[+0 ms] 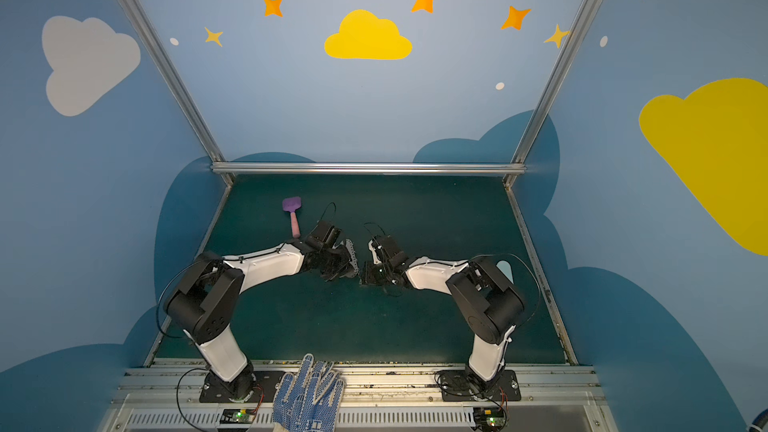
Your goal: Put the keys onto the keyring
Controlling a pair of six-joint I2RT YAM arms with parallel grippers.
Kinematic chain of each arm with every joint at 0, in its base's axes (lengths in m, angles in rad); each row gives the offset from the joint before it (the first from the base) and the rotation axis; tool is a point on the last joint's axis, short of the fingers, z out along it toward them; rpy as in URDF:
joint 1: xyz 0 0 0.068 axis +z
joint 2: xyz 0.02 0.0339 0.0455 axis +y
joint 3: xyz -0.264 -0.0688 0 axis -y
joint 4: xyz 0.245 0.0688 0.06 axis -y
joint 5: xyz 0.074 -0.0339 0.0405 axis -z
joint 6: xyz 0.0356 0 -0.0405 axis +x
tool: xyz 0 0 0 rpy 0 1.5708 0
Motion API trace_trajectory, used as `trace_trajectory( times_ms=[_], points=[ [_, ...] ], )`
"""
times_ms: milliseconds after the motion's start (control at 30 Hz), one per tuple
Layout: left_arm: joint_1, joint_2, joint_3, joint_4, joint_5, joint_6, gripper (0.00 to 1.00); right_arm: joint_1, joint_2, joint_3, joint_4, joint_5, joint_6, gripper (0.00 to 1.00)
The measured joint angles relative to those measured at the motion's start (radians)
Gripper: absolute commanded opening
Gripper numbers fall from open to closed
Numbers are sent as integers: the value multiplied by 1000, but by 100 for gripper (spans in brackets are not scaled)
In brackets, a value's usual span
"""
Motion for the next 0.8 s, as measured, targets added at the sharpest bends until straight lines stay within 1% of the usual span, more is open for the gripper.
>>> trace_trajectory(
  times_ms=[367,800],
  points=[
    [-3,-6,-16,31,2,-16,4,-14,-2,-12,35,-27,33,0],
    [-8,-7,-27,51,2,-27,4,-14,-2,-12,39,-40,34,0]
  ],
)
